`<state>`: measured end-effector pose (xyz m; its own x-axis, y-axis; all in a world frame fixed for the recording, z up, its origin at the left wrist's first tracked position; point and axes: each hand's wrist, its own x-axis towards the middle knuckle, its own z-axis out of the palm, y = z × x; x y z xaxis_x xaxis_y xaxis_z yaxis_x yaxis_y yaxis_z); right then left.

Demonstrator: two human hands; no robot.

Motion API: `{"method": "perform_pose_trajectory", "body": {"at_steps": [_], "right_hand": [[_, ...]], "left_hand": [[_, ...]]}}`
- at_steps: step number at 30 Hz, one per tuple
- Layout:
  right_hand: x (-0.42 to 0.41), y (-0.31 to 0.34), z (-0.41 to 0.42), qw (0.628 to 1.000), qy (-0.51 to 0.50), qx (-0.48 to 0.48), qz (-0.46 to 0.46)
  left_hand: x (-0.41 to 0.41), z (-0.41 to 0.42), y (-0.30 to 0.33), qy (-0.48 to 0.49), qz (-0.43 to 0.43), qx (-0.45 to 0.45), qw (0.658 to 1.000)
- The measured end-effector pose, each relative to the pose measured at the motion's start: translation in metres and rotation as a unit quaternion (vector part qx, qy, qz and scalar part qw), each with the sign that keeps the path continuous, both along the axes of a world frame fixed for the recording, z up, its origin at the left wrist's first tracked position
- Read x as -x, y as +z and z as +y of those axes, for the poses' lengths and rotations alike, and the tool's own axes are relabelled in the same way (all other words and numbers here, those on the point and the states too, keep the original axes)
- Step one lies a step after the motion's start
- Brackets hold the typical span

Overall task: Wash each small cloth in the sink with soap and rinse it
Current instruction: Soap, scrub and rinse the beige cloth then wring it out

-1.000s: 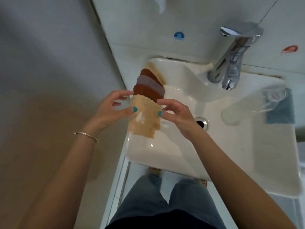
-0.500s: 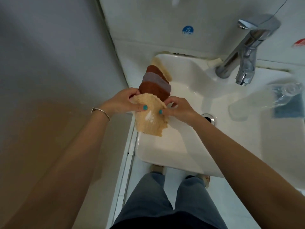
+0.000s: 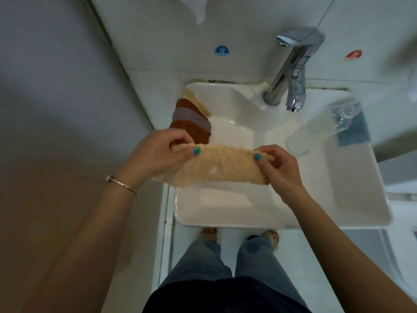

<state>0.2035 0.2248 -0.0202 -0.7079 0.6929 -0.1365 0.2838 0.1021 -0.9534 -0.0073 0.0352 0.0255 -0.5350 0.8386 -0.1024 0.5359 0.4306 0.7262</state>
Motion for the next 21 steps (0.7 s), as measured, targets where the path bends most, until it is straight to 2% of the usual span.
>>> {"method": "perform_pose_trajectory", "body": {"at_steps": [4, 7, 8, 11, 12, 14, 15, 16, 18, 19, 21], "right_hand": [[-0.054, 0.009, 0.017, 0.996, -0.052, -0.053, -0.048], [-0.068, -0.003, 0.049, 0.990, -0.096, -0.051, -0.093], [-0.069, -0.011, 0.061, 0.987, -0.096, -0.042, -0.121], [-0.074, -0.038, 0.089, 0.958, -0.096, -0.026, -0.267], [-0.077, -0.045, 0.092, 0.946, -0.110, -0.035, -0.301], [-0.081, -0.054, 0.088, 0.934, -0.109, -0.081, -0.329], [-0.081, -0.057, 0.082, 0.928, -0.077, -0.103, -0.351], [-0.079, -0.059, 0.076, 0.911, -0.030, -0.125, -0.392], [-0.075, -0.068, 0.066, 0.842, 0.062, -0.193, -0.500], [-0.074, -0.072, 0.065, 0.807, 0.090, -0.226, -0.537], [-0.077, -0.075, 0.070, 0.771, 0.109, -0.255, -0.574]], "left_hand": [[-0.027, 0.045, -0.001, -0.095, -0.030, 0.007, 0.995], [-0.033, 0.096, -0.025, -0.127, -0.029, -0.007, 0.991], [-0.032, 0.113, -0.037, -0.123, -0.020, 0.003, 0.992], [-0.032, 0.146, -0.078, -0.130, 0.045, 0.139, 0.981], [-0.036, 0.150, -0.088, -0.127, 0.059, 0.159, 0.977], [-0.049, 0.149, -0.105, -0.131, 0.058, 0.146, 0.979], [-0.057, 0.147, -0.113, -0.149, 0.059, 0.140, 0.977], [-0.064, 0.145, -0.122, -0.169, 0.071, 0.150, 0.972], [-0.073, 0.138, -0.140, -0.193, 0.116, 0.198, 0.954], [-0.073, 0.135, -0.145, -0.194, 0.131, 0.220, 0.947], [-0.069, 0.133, -0.152, -0.200, 0.142, 0.236, 0.940]]}}
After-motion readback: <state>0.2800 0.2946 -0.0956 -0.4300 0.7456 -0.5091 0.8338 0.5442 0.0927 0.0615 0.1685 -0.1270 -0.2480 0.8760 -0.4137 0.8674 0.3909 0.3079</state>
